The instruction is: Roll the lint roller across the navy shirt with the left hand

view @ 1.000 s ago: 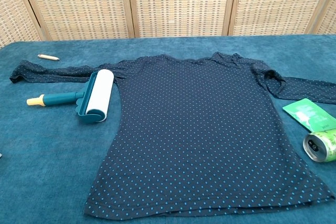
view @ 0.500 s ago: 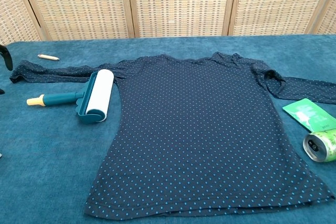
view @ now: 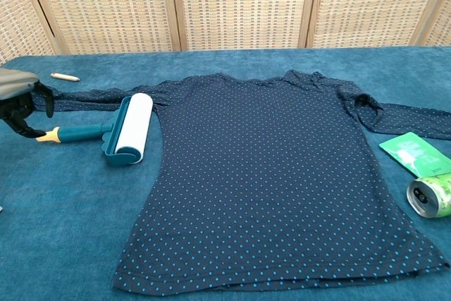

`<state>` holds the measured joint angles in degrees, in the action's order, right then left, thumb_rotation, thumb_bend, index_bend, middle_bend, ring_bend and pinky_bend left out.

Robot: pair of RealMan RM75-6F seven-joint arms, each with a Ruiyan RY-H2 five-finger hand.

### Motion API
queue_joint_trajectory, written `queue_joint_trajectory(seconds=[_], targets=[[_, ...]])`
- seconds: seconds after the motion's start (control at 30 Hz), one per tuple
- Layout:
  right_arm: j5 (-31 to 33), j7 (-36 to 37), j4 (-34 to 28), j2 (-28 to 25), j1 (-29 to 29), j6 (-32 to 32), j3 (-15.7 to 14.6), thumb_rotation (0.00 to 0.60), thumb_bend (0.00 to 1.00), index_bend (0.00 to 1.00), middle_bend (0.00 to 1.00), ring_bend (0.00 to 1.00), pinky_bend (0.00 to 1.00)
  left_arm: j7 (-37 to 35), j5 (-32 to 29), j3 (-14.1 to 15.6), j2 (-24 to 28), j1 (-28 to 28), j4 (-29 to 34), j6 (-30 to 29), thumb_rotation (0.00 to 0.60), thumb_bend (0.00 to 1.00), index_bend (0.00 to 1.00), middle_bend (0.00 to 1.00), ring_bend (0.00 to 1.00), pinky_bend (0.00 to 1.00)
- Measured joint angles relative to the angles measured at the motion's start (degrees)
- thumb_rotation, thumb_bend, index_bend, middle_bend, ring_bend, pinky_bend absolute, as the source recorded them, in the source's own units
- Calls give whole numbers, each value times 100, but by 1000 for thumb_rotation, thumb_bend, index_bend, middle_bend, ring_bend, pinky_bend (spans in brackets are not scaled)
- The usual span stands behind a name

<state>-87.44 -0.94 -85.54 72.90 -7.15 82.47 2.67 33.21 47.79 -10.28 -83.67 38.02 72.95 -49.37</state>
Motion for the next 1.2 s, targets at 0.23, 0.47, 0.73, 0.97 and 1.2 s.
queue_joint_trajectory(seconds=[0.23,0.47,0.73,0.97,1.2], targets=[[23,-17,17,15,-10,-34,-2,600,23,0,0,0,0,29,-124,60,-154,141,-202,48,600,303,420,829,722,653],[29,-37,26,34,-21,-57,-8,600,24,0,0,0,0,127,-315,93,-233,301,-340,131,600,303,425,829,722,653],[30,22,20,21,-26,-71,-13,600,23,0,0,0,0,257,-458,151,-383,416,-454,153,600,304,429,829,722,653],[18,25,15,17,-26,-72,-26,600,23,0,0,0,0,396,-660,186,-624,547,-699,168,600,304,432,829,722,653],[43,58,21,10,-27,-76,-11,600,23,0,0,0,0,504,-795,223,-818,642,-879,202,600,307,448,829,722,653]])
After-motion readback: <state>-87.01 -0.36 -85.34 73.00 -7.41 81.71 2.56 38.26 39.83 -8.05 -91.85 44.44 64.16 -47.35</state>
